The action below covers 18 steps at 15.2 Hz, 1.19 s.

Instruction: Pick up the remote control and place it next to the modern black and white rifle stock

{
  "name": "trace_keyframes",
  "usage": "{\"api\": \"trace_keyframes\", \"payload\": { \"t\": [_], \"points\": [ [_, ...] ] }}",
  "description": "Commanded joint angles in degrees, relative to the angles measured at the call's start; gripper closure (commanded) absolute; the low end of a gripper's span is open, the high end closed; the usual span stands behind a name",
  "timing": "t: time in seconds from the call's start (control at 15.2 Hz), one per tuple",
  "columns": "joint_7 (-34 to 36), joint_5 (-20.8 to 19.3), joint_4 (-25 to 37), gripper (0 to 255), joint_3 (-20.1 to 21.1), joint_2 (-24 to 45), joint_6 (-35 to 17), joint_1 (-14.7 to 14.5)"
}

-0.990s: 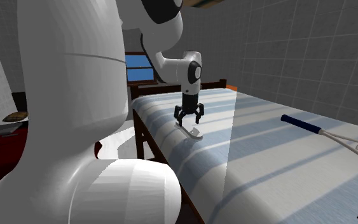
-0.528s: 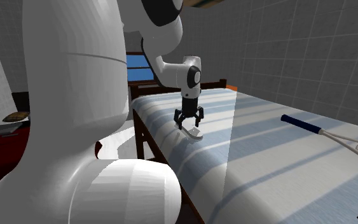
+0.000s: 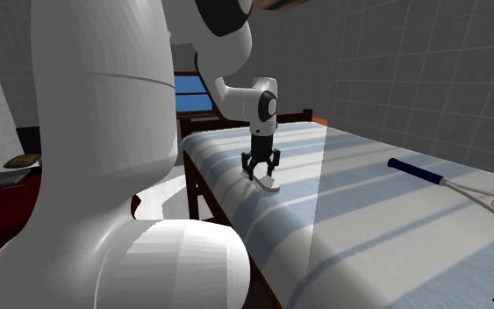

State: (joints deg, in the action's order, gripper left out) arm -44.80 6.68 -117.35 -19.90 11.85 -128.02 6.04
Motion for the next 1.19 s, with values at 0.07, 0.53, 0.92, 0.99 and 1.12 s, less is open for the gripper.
{"api": "trace_keyframes", "payload": {
  "t": [0.07, 0.53, 0.92, 0.99, 1.12],
  "points": [
    [0.0, 0.0, 0.0, 255, 0.0, 0.0, 0.0, 0.0],
    [0.6, -0.9, 1.2, 255, -0.2, -1.7, 2.7, -0.2],
    [1.4, -2.0, 3.4, 255, -0.4, -3.8, 6.9, -0.4],
    [1.6, -2.1, 3.8, 255, -0.5, -4.1, 7.6, -0.4],
    [1.8, -2.4, 4.7, 255, -0.5, -4.7, 9.0, -0.5]
  ]
}}
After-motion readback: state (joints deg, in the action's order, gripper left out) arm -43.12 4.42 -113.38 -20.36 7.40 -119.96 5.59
